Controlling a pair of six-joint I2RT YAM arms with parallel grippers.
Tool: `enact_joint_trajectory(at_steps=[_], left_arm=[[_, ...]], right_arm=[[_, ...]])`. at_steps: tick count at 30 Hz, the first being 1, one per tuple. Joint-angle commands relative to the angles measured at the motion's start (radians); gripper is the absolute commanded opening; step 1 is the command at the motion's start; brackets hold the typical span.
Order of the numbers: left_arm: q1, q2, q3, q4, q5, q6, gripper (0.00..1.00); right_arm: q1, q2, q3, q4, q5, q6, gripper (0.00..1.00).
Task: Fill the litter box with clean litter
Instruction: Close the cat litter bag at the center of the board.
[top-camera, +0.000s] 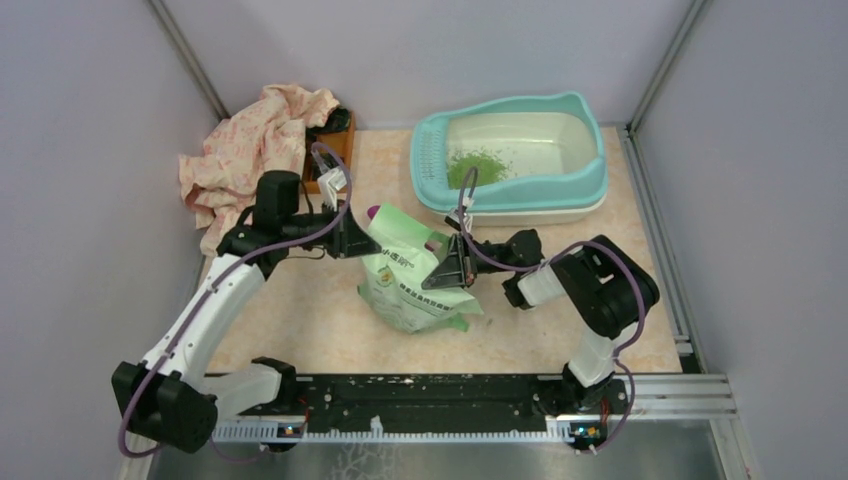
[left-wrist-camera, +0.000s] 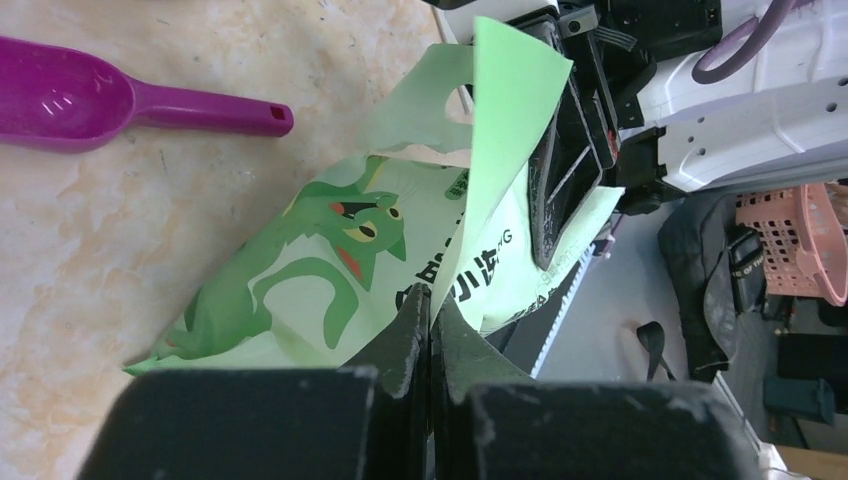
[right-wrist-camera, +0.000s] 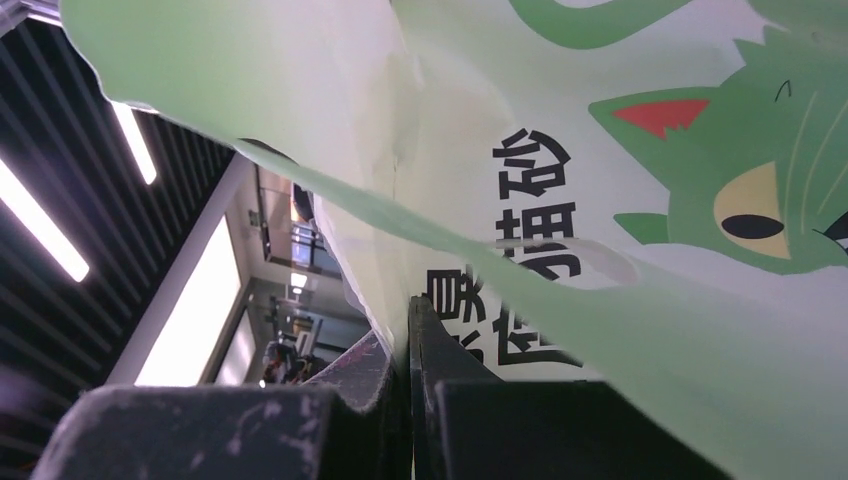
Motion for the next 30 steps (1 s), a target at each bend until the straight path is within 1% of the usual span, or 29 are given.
enact_joint_trajectory(at_steps=[1, 3, 4, 6, 9, 11, 12, 14, 16, 20, 21, 22, 23, 24, 25, 26, 30], left_arm=[[0.044, 0.026, 0.066, -0.009, 0.023, 0.066, 0.0], [0.051, 0.048, 0.077, -0.03, 0.019, 0.067, 0.0], [0.056, 0.06, 0.085, -0.045, 0.012, 0.07, 0.04], [0.063, 0.079, 0.114, -0.088, -0.023, 0.081, 0.14], [0.063, 0.072, 0.131, -0.114, -0.064, 0.081, 0.21], [0.065, 0.048, 0.13, -0.108, -0.101, 0.069, 0.34], [0.065, 0.028, 0.127, -0.096, -0.12, 0.058, 0.37], [0.065, -0.015, 0.129, -0.078, -0.144, 0.027, 0.4], [0.064, -0.059, 0.14, -0.071, -0.173, -0.023, 0.39], [0.061, -0.138, 0.158, -0.089, -0.152, -0.133, 0.4], [0.057, -0.162, 0.151, -0.087, -0.152, -0.174, 0.46], [0.05, -0.185, 0.145, -0.088, -0.157, -0.212, 0.61], [0.04, -0.204, 0.143, -0.105, -0.171, -0.254, 0.69], [0.028, -0.225, 0.14, -0.119, -0.19, -0.297, 0.71], [0.008, -0.241, 0.131, -0.131, -0.215, -0.345, 0.9], [-0.013, -0.248, 0.131, -0.153, -0.246, -0.398, 0.98], [-0.121, -0.252, 0.139, -0.215, -0.347, -0.527, 0.99]], right_arm=[[0.043, 0.006, -0.001, 0.181, -0.092, 0.005, 0.0], [0.052, 0.003, 0.007, 0.18, -0.098, 0.007, 0.0], [0.055, 0.002, 0.011, 0.179, -0.101, 0.009, 0.0], [0.06, 0.001, 0.018, 0.181, -0.094, 0.016, 0.0], [0.079, 0.005, 0.042, 0.181, -0.085, 0.028, 0.0], [0.091, 0.009, 0.063, 0.182, -0.075, 0.04, 0.0], [0.098, 0.012, 0.074, 0.183, -0.072, 0.048, 0.0], [0.105, 0.014, 0.092, 0.183, -0.055, 0.065, 0.0], [0.106, 0.014, 0.105, 0.182, -0.036, 0.081, 0.0], [0.108, 0.02, 0.123, 0.182, -0.003, 0.107, 0.0], [0.108, 0.024, 0.128, 0.182, 0.002, 0.113, 0.0], [0.108, 0.025, 0.132, 0.182, 0.006, 0.119, 0.0], [0.108, 0.029, 0.136, 0.182, 0.007, 0.122, 0.0], [0.107, 0.032, 0.141, 0.182, 0.009, 0.129, 0.0], [0.108, 0.034, 0.142, 0.183, 0.014, 0.13, 0.0], [0.108, 0.036, 0.142, 0.183, 0.022, 0.131, 0.0], [0.108, 0.055, 0.148, 0.182, 0.053, 0.116, 0.0]])
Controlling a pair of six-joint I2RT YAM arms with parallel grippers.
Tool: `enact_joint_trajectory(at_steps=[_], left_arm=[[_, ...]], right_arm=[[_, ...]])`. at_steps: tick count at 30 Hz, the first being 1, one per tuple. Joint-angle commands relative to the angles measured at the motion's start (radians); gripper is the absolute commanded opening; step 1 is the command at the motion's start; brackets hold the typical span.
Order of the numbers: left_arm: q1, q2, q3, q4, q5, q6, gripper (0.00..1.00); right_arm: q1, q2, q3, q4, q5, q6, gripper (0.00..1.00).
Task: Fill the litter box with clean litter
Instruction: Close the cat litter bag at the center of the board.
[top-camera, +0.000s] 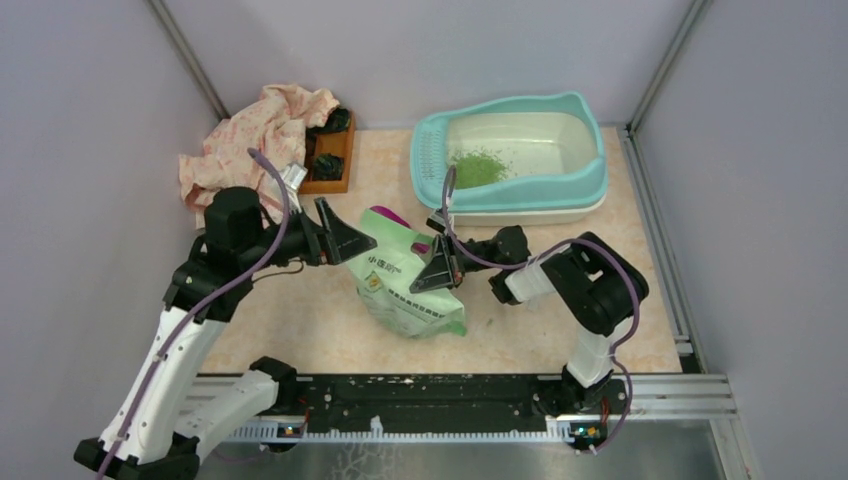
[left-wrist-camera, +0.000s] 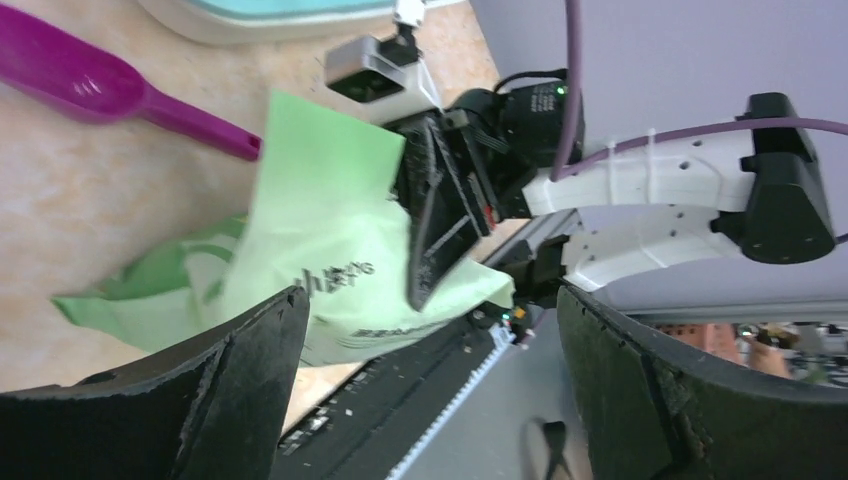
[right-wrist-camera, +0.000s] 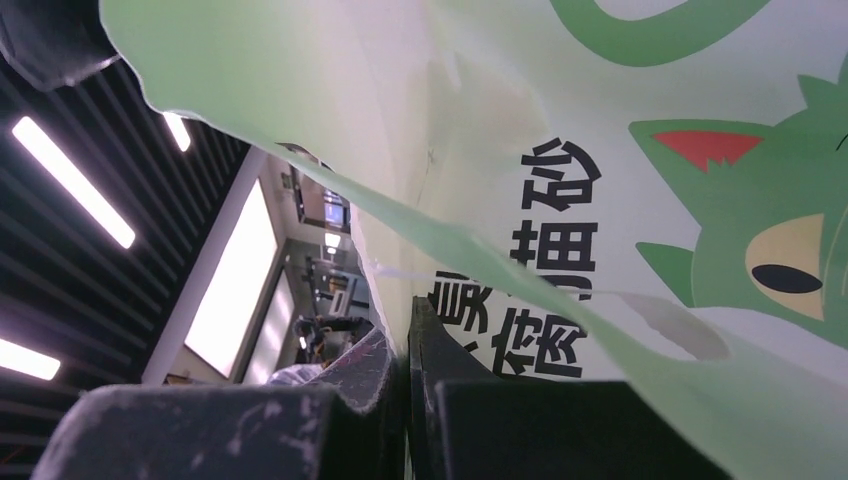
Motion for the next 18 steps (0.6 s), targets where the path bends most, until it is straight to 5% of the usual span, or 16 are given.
enact_joint_trajectory(at_steps=[1, 12, 18], left_arm=[[-0.093, 0.001, 0.011, -0.086, -0.132, -0.236, 0.99], [-0.212, 0.022, 0.013, -0.262, -0.285, -0.41, 0.99], [-0.434, 0.087, -0.078, -0.242, -0.392, -0.583, 0.99]], right_arm=[[0.02, 0.023, 0.058, 0.179, 0.083, 0.003, 0.0], [0.019, 0.051, 0.07, 0.181, 0.135, -0.013, 0.0], [0.024, 0.038, 0.009, 0.18, 0.132, -0.043, 0.0]])
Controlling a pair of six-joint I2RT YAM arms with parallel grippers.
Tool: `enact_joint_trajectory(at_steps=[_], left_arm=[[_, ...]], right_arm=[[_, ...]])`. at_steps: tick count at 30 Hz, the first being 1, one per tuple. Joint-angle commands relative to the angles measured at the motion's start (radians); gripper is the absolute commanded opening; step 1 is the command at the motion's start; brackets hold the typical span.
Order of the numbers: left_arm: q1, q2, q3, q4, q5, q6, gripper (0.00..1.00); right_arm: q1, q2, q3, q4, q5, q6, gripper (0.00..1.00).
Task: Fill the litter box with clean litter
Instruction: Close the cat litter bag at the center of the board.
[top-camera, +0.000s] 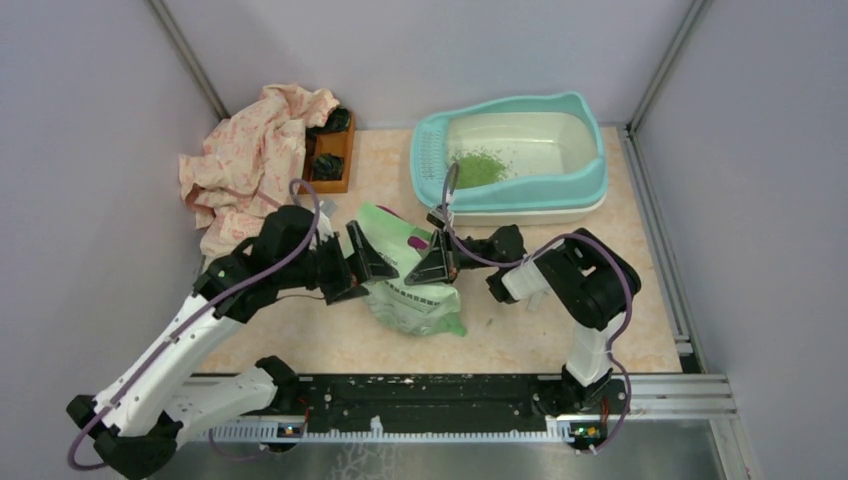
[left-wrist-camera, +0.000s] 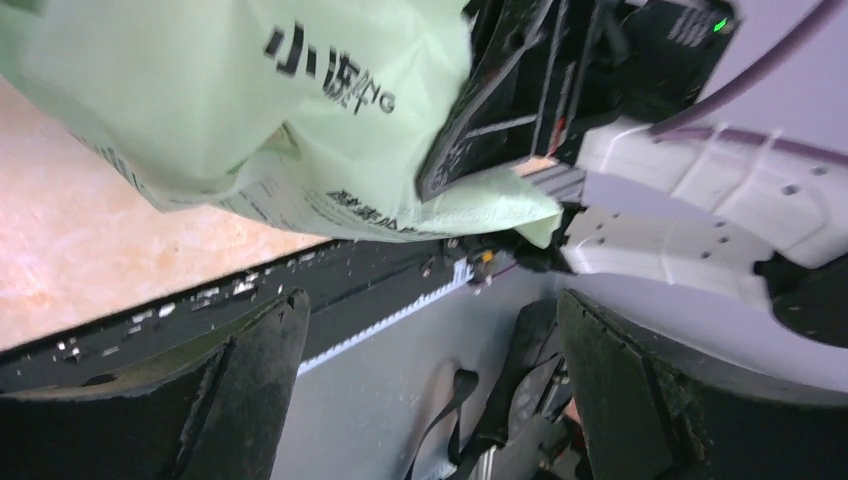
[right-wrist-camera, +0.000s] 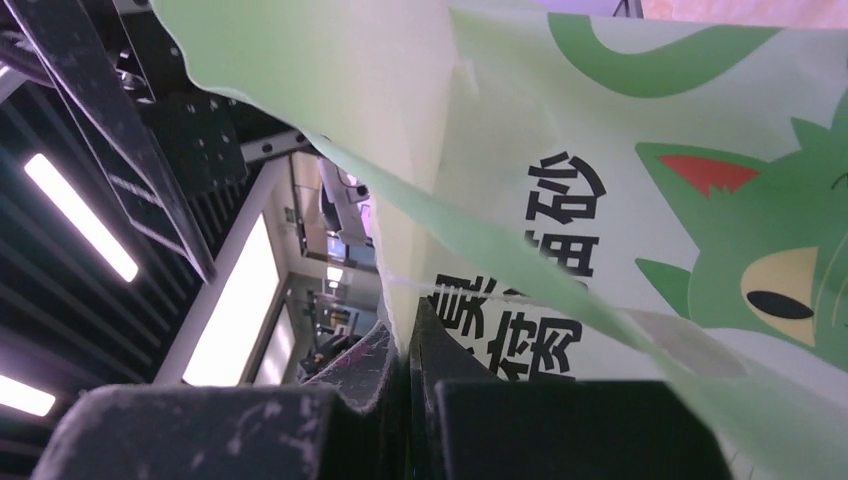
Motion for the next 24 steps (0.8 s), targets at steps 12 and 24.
enact_joint_trajectory(at_steps=[12, 24], left_arm=[[-0.227, 0.093, -0.017, -0.096, -0.386, -0.311, 0.99], [-0.238, 0.268, -0.011, -0.155, -0.35, -0.412, 0.99]], right_arm=[[0.058, -0.09, -0.133, 0.171, 0.036, -0.092, 0.0], [0.072, -0.133, -0.172, 0.171, 0.042, -0.144, 0.0]])
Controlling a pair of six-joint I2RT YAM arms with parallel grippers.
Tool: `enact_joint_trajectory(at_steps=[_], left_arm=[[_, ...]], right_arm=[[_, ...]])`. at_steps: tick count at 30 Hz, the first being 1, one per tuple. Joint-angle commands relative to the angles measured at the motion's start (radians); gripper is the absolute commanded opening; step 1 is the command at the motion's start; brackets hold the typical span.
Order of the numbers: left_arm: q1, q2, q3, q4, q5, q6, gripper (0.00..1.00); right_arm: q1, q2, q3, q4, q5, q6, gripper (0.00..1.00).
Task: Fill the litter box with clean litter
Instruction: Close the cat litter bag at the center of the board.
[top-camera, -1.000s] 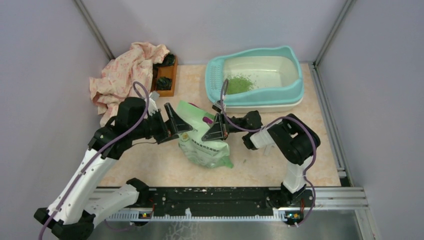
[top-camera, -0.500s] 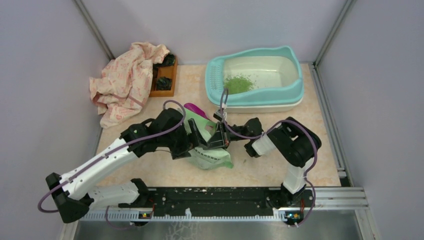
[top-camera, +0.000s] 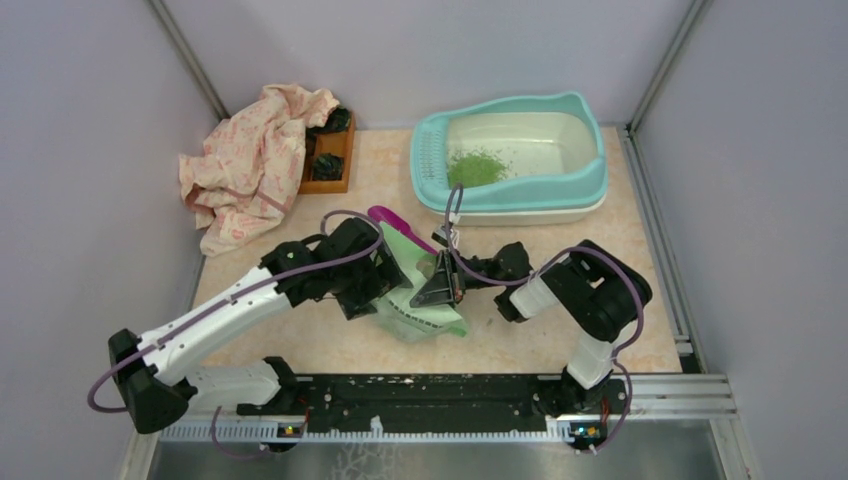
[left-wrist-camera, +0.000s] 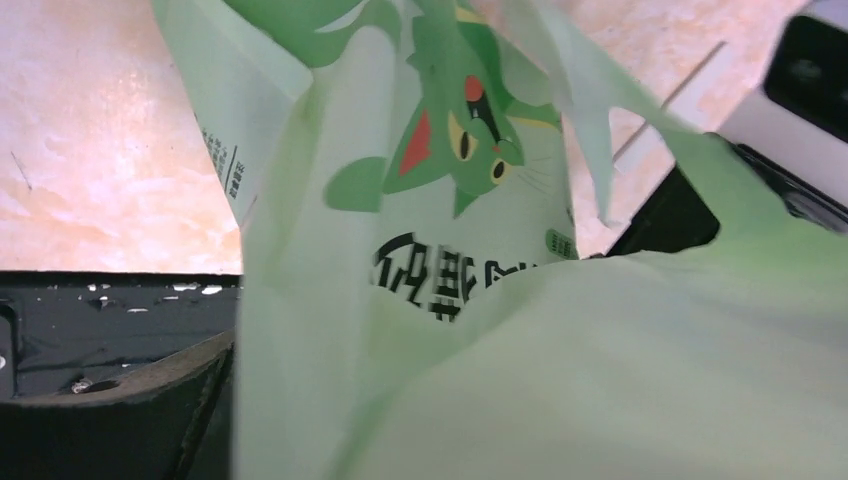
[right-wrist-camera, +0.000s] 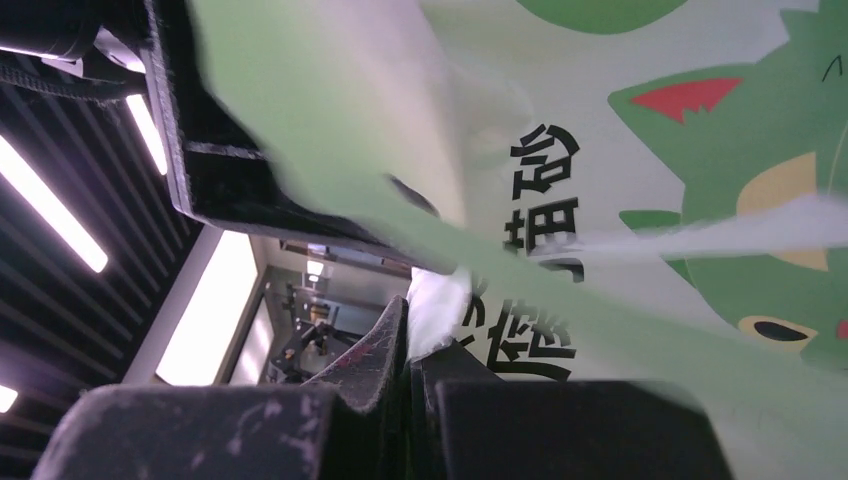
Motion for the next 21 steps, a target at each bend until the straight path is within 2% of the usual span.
enact_joint_trajectory(at_steps=[1, 10, 12, 15, 16, 17, 18, 19, 21], left_arm=[[-0.011, 0.046, 0.019, -0.065, -0.012, -0.093, 0.99], [-0.011, 0.043, 0.009, -0.057, -0.09, -0.117, 0.99], [-0.012, 0.072, 0.009, -0.027, -0.083, -0.096, 0.95], [-0.012, 0.123, -0.004, 0.031, -0.061, -0.066, 0.76], [-0.011, 0.135, -0.008, 0.04, -0.054, -0.059, 0.65], [-0.011, 0.146, -0.008, 0.043, -0.049, -0.057, 0.62], [-0.011, 0.152, -0.008, 0.043, -0.046, -0.055, 0.55], [-0.011, 0.153, -0.01, 0.043, -0.047, -0.049, 0.43], [-0.01, 0.142, -0.016, 0.039, -0.055, -0.044, 0.29]], right_arm=[[0.021, -0.051, -0.003, 0.164, 0.003, -0.043, 0.0], [0.05, -0.054, 0.001, 0.164, -0.003, -0.058, 0.0], [0.06, -0.053, 0.002, 0.165, 0.0, -0.063, 0.0], [0.072, -0.054, 0.002, 0.164, 0.001, -0.066, 0.0], [0.071, -0.058, 0.002, 0.163, 0.002, -0.066, 0.0], [0.072, -0.058, 0.0, 0.163, 0.0, -0.064, 0.0], [0.072, -0.061, 0.0, 0.163, -0.001, -0.065, 0.0], [0.072, -0.065, -0.001, 0.164, -0.002, -0.065, 0.0], [0.07, -0.069, -0.002, 0.164, -0.012, -0.062, 0.0]])
